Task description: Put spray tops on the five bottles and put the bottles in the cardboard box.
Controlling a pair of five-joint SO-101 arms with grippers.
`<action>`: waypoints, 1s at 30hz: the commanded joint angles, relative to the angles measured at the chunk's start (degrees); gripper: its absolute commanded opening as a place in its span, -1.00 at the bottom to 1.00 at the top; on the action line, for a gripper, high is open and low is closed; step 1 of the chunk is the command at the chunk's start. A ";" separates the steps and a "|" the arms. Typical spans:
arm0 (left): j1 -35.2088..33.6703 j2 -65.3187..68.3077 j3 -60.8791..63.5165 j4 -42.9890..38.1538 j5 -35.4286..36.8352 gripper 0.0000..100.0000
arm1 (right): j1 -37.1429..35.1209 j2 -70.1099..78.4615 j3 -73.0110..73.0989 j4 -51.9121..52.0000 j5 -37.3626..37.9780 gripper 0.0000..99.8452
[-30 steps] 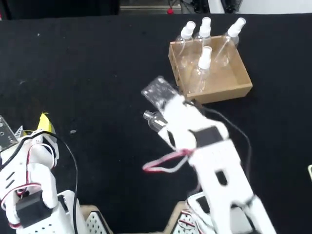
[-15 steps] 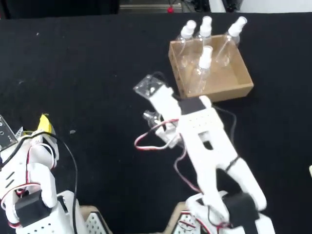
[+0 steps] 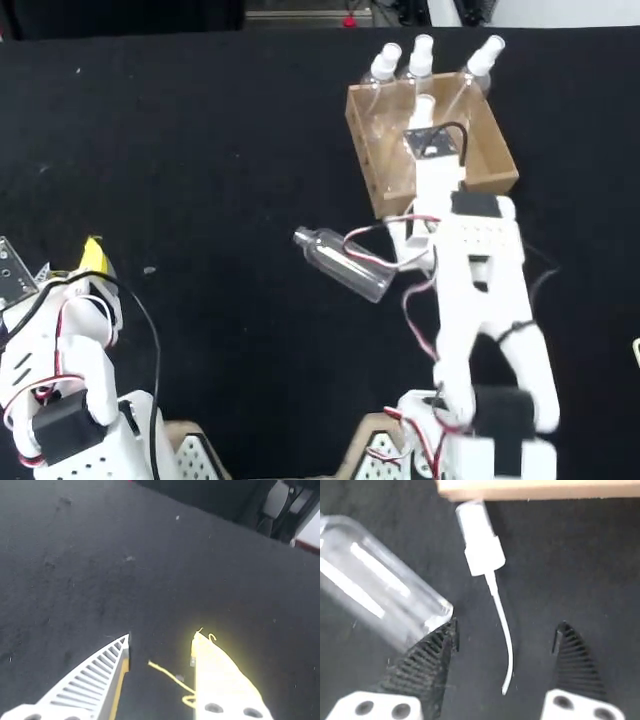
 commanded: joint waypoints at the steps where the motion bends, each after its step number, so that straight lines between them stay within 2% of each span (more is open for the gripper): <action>1: -0.04 -0.26 -2.51 2.73 0.35 -0.60 | 0.09 2.59 -2.24 -5.01 -1.58 -0.45; 9: -0.04 -0.26 -2.33 2.81 0.18 -0.60 | -6.68 6.29 -0.66 -11.96 -2.02 -0.45; 14: -0.31 -0.26 -2.15 2.99 0.00 -0.60 | -6.42 8.31 2.68 -18.11 -1.85 -0.45; 22: -0.22 -0.26 -2.24 3.08 0.00 -0.60 | -6.33 10.95 3.47 -21.19 -1.49 -0.46; 27: -0.48 -0.26 -2.59 3.69 0.00 -0.60 | -6.33 14.11 3.38 -23.47 0.26 -0.67; 30: -0.40 -0.26 -2.68 3.96 -0.09 -0.60 | -6.24 15.25 3.65 -23.47 0.18 -0.69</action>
